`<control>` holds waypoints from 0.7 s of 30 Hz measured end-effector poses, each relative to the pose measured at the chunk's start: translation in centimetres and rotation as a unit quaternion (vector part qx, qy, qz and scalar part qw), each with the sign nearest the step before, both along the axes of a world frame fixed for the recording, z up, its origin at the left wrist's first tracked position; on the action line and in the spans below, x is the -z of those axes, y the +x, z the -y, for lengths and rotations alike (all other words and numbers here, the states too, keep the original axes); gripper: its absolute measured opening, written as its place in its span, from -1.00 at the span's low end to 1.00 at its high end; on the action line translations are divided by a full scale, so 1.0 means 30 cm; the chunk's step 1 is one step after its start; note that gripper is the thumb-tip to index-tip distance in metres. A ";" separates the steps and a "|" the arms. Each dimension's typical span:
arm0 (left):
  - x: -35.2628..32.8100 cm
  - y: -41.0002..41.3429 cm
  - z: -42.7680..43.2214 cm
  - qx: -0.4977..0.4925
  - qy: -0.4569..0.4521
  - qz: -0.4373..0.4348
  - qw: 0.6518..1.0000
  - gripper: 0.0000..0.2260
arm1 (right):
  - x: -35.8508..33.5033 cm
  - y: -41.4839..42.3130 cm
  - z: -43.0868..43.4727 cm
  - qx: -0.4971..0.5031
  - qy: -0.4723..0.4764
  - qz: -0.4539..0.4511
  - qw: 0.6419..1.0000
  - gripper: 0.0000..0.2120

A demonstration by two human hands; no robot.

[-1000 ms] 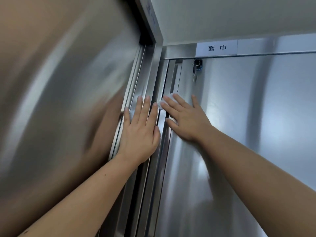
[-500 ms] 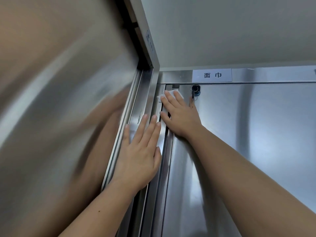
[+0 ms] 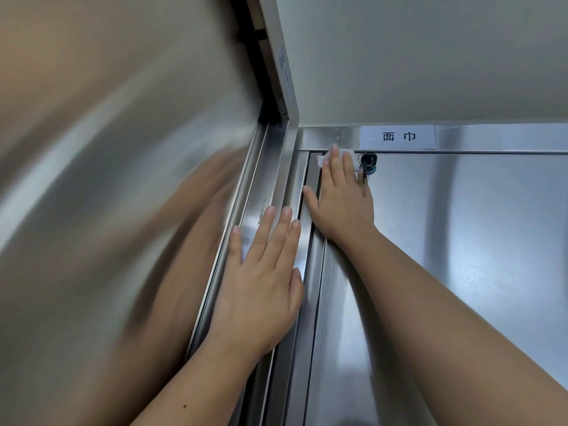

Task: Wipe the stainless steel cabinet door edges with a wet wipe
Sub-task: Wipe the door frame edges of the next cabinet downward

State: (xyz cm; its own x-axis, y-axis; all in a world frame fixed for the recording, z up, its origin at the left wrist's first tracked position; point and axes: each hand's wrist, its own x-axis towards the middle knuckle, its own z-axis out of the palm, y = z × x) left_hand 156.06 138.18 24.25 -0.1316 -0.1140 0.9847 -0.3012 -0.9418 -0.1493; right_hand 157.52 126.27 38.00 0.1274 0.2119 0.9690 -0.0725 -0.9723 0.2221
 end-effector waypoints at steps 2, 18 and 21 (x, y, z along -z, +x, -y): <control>-0.001 0.003 0.000 0.005 -0.004 0.006 1.000 -0.50 | -0.025 -0.006 -0.006 -0.001 0.011 -0.002 1.000 -0.37; 0.005 0.005 0.003 0.030 -0.023 0.020 0.999 -0.50 | -0.036 -0.010 -0.064 -0.019 0.047 -0.048 0.998 -0.28; 0.009 0.001 0.003 0.033 -0.024 0.020 0.999 -0.50 | 0.024 0.002 -0.049 0.010 0.030 -0.031 0.999 -0.25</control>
